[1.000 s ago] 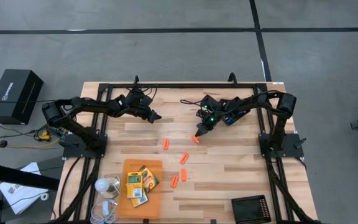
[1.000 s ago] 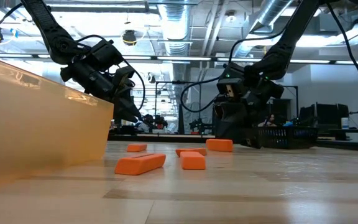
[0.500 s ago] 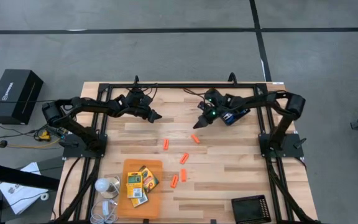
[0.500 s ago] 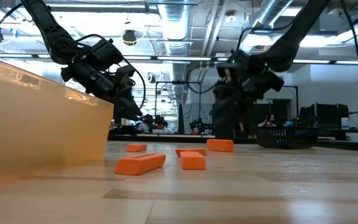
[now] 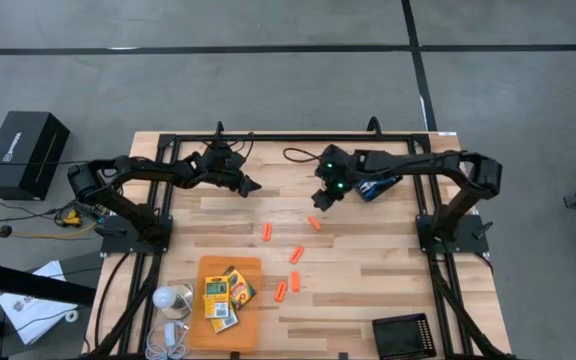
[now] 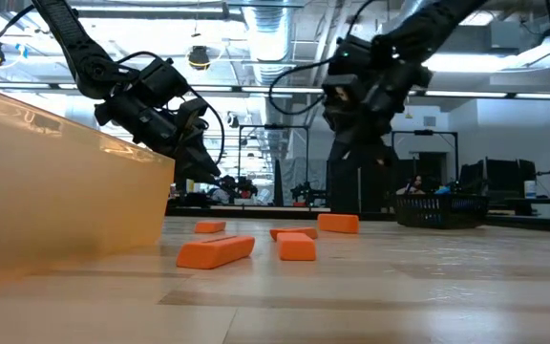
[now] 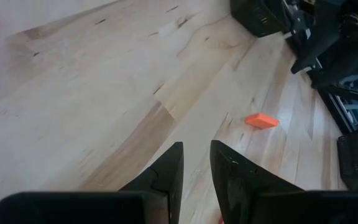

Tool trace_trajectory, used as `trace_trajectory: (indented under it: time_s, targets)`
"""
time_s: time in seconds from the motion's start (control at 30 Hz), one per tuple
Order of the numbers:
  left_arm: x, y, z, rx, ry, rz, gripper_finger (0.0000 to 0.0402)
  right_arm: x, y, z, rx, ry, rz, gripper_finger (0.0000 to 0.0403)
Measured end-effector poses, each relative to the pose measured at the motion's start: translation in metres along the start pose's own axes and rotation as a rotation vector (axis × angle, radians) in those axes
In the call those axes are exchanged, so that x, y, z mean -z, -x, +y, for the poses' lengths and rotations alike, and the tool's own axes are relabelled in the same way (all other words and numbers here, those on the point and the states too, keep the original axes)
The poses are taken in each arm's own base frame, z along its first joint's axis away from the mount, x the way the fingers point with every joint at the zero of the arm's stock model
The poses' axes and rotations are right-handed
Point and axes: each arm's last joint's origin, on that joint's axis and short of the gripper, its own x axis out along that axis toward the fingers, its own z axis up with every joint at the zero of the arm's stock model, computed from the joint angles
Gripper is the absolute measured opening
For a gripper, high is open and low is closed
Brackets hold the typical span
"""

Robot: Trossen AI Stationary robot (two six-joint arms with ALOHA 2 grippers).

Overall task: Pick & Place School Supplies
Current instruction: Put the orange eraser into the bottom black bin

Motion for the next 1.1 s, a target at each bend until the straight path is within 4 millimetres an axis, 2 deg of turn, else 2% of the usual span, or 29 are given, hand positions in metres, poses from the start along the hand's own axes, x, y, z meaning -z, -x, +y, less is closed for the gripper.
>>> trace_trajectory:
  time_s: [0.07, 0.4, 0.53, 0.9, 1.1]
  targets:
    - [0.0, 0.0, 0.0, 0.006, -0.002, -0.001, 0.0076, -0.006, -0.003, 0.007, 0.009, 0.011, 0.002, 0.0138]
    - [-0.001, 0.0, 0.0, 0.02, -0.02, 0.002, 0.0076, -0.004, -0.031, 0.019, 0.075, 0.041, 0.144, 0.0179]
    - [0.0, 0.0, -0.001, 0.024, -0.025, 0.007, 0.0076, 0.0, -0.032, 0.027, 0.068, 0.05, 0.145, 0.0186]
    - [0.0, 0.0, -0.001, 0.04, -0.029, 0.014, 0.0076, 0.005, -0.033, 0.027, 0.113, 0.041, 0.158, 0.0215]
    - [0.0, 0.0, -0.001, 0.04, -0.029, 0.014, 0.0076, 0.004, -0.033, 0.027, 0.122, 0.043, 0.149, 0.0213]
